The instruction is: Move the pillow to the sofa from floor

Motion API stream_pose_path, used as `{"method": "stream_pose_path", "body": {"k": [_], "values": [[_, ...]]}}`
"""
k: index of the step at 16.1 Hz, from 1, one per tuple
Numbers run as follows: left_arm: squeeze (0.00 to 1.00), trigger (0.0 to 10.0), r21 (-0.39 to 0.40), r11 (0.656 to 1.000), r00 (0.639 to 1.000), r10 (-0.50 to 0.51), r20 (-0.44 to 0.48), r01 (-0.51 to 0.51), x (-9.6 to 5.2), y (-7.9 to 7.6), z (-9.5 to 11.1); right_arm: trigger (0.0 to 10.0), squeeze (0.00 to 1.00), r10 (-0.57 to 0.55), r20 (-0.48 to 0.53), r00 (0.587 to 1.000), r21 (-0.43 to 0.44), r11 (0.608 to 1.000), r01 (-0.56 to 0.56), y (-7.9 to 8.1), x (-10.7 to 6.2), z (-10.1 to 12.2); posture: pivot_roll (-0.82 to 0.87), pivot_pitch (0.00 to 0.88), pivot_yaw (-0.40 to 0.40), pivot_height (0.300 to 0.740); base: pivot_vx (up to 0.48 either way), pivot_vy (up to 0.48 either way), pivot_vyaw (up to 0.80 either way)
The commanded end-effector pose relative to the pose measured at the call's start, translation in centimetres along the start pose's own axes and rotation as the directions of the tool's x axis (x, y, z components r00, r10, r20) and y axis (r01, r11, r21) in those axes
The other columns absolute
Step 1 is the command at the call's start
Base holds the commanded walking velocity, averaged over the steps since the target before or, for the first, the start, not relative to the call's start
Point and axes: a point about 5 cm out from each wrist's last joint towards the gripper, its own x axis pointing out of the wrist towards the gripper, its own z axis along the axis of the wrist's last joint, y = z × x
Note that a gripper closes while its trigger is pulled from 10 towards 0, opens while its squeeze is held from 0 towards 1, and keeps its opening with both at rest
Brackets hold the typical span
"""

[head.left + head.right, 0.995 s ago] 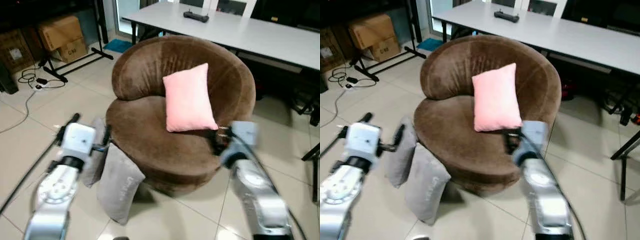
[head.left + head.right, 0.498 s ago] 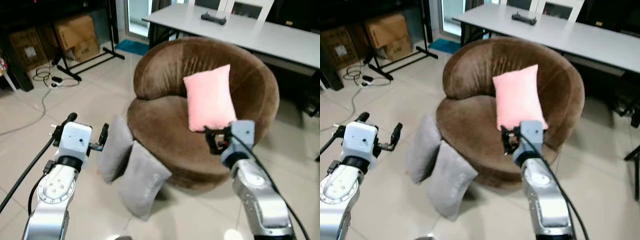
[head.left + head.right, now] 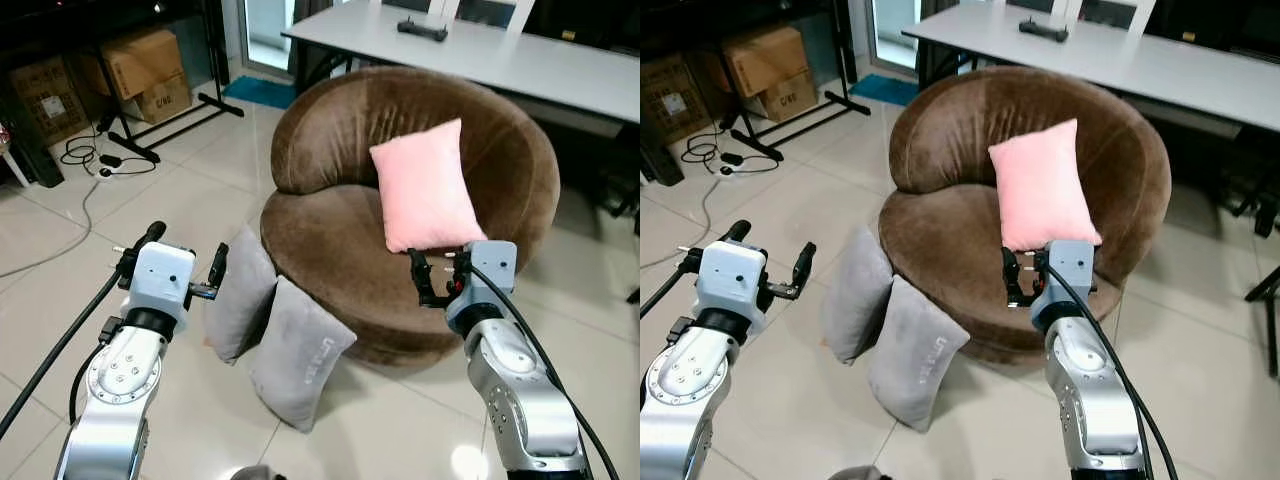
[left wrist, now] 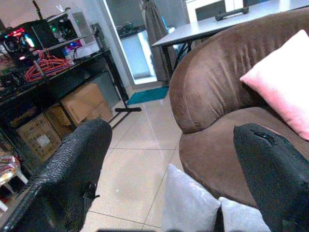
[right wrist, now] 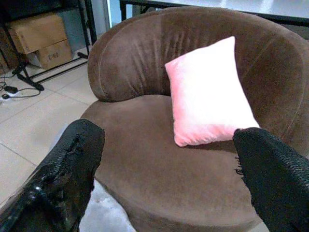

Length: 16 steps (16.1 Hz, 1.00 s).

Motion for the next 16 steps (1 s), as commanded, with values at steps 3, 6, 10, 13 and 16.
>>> {"method": "stream_pose_path", "body": {"k": [3,6,10,13,16], "values": [[0.00,10.0,-0.017,1.000,1.000,-0.012,0.021,0.013,0.32,-0.30,0.43,10.0,1.00,0.037,0.057,0.998,-0.041,0.999,-0.035,0.06,-0.09,0.89,0.09,0.000,-0.028,0.740,0.000,0.000,0.53],[0.00,10.0,-0.019,1.000,1.000,-0.016,0.020,0.017,0.24,-0.24,0.39,10.0,1.00,0.017,0.067,0.998,-0.019,1.000,-0.016,-0.10,-0.09,0.83,0.09,0.000,-0.027,0.740,0.000,0.000,0.80],[0.00,10.0,-0.020,1.000,0.999,-0.024,0.021,0.024,0.29,-0.07,0.40,10.0,1.00,0.002,0.081,0.997,0.010,1.000,-0.003,-0.11,0.01,0.99,0.09,0.000,-0.026,0.740,0.000,0.000,0.20],[0.00,10.0,-0.025,0.999,0.999,-0.029,0.024,0.029,0.31,-0.06,0.44,10.0,1.00,0.029,0.077,0.997,0.028,0.999,-0.031,0.16,-0.08,0.96,0.10,0.000,-0.025,0.740,0.176,0.000,0.00],[0.00,10.0,-0.028,0.999,0.999,-0.032,0.023,0.033,0.27,-0.08,0.43,10.0,1.00,0.028,0.073,0.997,0.007,1.000,-0.028,0.33,-0.08,0.84,0.10,0.000,-0.026,0.740,0.282,0.000,0.69]]}}
